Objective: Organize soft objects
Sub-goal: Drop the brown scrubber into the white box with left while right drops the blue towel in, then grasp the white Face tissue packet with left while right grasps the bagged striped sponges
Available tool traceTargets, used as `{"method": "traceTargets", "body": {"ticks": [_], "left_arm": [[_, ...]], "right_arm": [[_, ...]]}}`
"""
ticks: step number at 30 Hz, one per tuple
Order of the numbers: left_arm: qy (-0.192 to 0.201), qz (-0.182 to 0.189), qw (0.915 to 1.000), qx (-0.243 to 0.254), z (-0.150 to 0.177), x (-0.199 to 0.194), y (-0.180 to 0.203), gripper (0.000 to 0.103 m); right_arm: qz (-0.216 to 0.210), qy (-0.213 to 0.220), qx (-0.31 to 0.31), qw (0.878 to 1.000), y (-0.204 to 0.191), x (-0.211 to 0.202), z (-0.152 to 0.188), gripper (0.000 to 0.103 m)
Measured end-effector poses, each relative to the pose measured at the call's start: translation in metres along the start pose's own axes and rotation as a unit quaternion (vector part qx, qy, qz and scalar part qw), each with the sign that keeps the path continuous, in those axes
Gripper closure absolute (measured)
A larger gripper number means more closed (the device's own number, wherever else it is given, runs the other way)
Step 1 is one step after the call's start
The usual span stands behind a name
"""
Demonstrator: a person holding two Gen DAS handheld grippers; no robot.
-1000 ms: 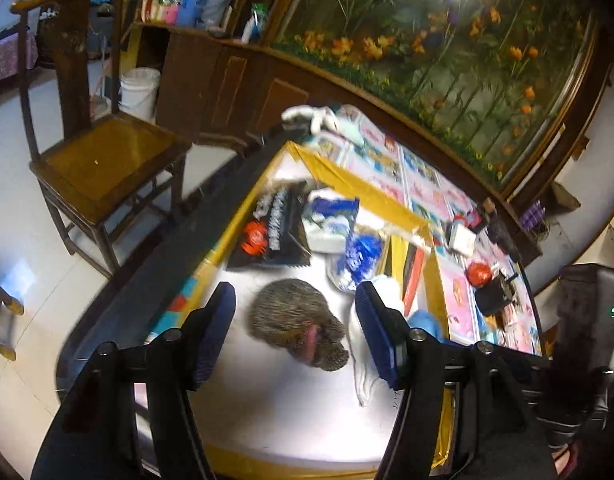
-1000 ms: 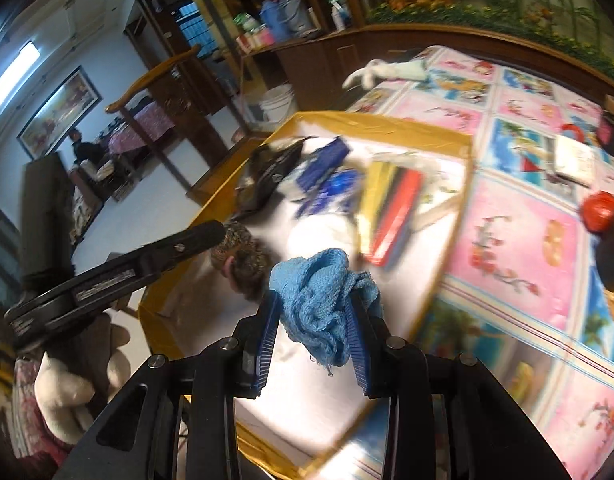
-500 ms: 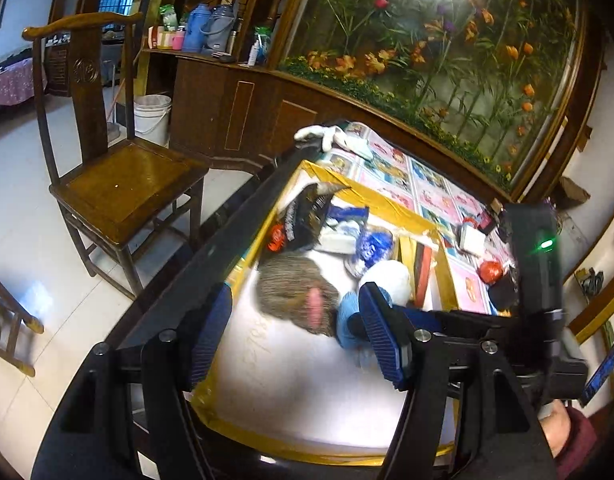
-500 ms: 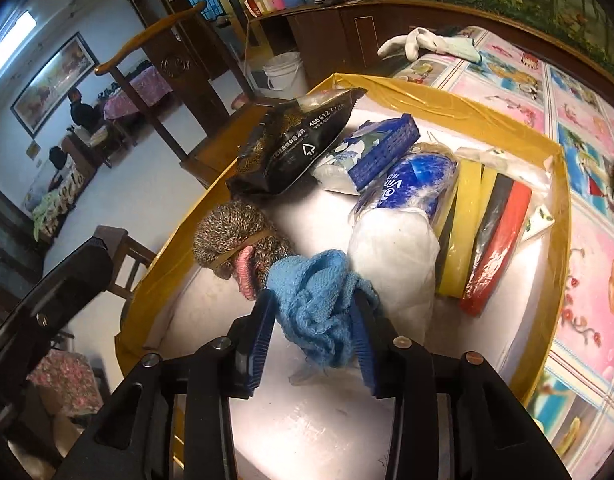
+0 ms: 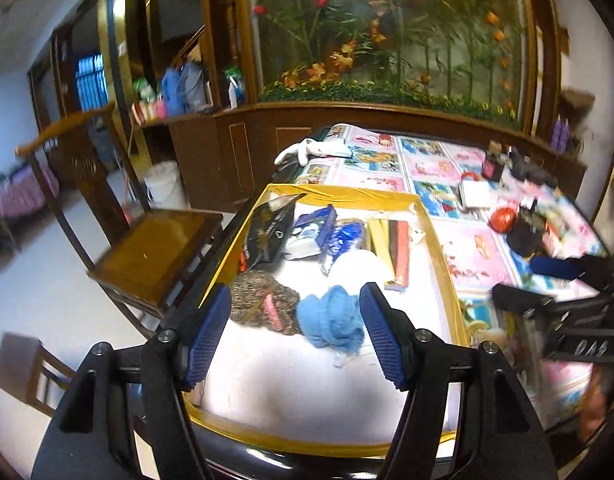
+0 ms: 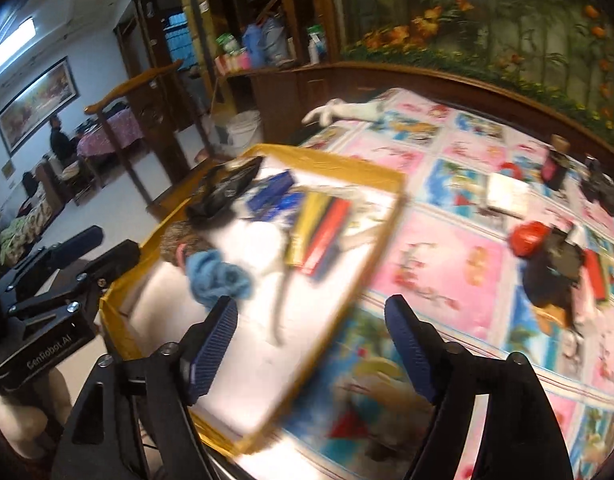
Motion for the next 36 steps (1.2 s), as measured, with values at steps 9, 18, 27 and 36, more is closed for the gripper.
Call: {"method": "traceTargets", "body": {"ticks": [9,18,27,36], "left_arm": [[-0.033,-0.001,0.9977,0.059,0.001,0.003,0.053,0.037],[-0.049,0.006,0.9929,0.108,0.003,0.007,0.101,0.037],[-0.101,0.115,0.9835,0.097,0.011,0.018,0.129,0.037],[-0.137,0.202,0.9686,0.047,0.019,0.033,0.136,0.037]], "right_arm": [[0.051,-0.022,0.086,0.995,0.094,-0.022,0.052,0.024],[0.070,-0.011,0.138,0.988,0.153,-0.048,0.077,0.024],[0.089,-0.013,0.186,0.978,0.206,-0.061,0.098,0.023],[0.102,-0.024,0.244,0.964,0.252,-0.059,0.092,0.023]]}}
Point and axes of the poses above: each gripper's, at about its wrist camera, not at the fingertips, and x roughly the way its jaws point, y to its right, z to its underside, the point moved 1 cm from there along x, roughly the way its jaws point, and after that the axes turned 12 degrees about z, right-handed, at the moved point
